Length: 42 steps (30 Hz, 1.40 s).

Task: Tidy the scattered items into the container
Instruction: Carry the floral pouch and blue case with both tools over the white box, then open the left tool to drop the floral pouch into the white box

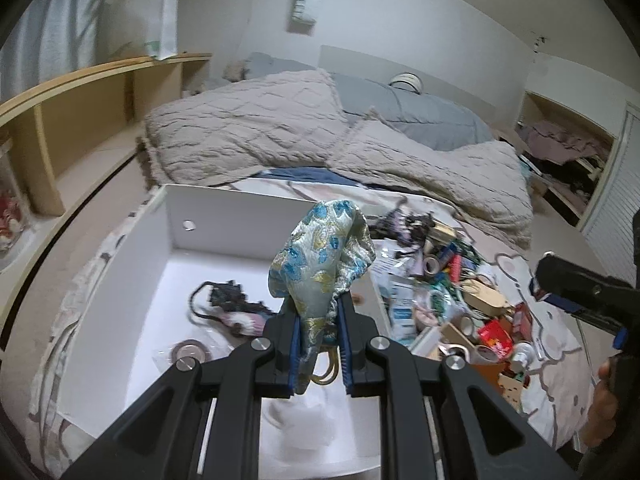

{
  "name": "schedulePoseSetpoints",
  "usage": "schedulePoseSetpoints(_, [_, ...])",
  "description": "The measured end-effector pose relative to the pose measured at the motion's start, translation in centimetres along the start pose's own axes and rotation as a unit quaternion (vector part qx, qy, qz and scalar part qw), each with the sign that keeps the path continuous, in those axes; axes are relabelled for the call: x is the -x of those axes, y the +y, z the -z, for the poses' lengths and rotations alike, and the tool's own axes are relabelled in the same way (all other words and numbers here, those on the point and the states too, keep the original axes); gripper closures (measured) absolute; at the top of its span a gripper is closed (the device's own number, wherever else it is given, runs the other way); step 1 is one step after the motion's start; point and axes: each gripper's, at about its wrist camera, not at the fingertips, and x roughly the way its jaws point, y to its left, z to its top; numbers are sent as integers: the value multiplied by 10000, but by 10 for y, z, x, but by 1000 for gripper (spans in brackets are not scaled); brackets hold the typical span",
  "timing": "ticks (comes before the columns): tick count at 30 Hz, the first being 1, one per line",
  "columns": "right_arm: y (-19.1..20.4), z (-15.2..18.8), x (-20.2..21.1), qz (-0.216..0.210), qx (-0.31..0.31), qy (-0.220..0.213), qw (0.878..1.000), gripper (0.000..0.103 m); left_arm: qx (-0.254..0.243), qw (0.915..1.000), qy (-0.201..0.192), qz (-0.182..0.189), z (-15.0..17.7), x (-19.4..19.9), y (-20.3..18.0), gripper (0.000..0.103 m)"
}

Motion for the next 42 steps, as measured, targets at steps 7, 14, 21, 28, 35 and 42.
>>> schedulePoseSetpoints(7, [14,2,-13,-37,167,11,9999,20,122,9994,-44,-326,1,2,27,87])
schedulePoseSetpoints(14, [28,10,-29,-44,387,134,9992,20,232,9974,-90,-677,2,5,52,87])
schedulePoseSetpoints(21, [42,21,-47,-3,666,313,9973,20,195,9947,-3,-1014,6,-3,69,87])
schedulePoseSetpoints(28, [51,32,-66,53,843,538,9950,20,107,9909,126,-1334,11,-19,80,87])
schedulePoseSetpoints(35, [60,43,-80,74,1056,759,9915,20,61,9890,227,-1459,11,-32,83,87])
schedulePoseSetpoints(42, [65,52,-93,134,1187,937,9884,20,64,9884,297,-1490,10,-44,79,86])
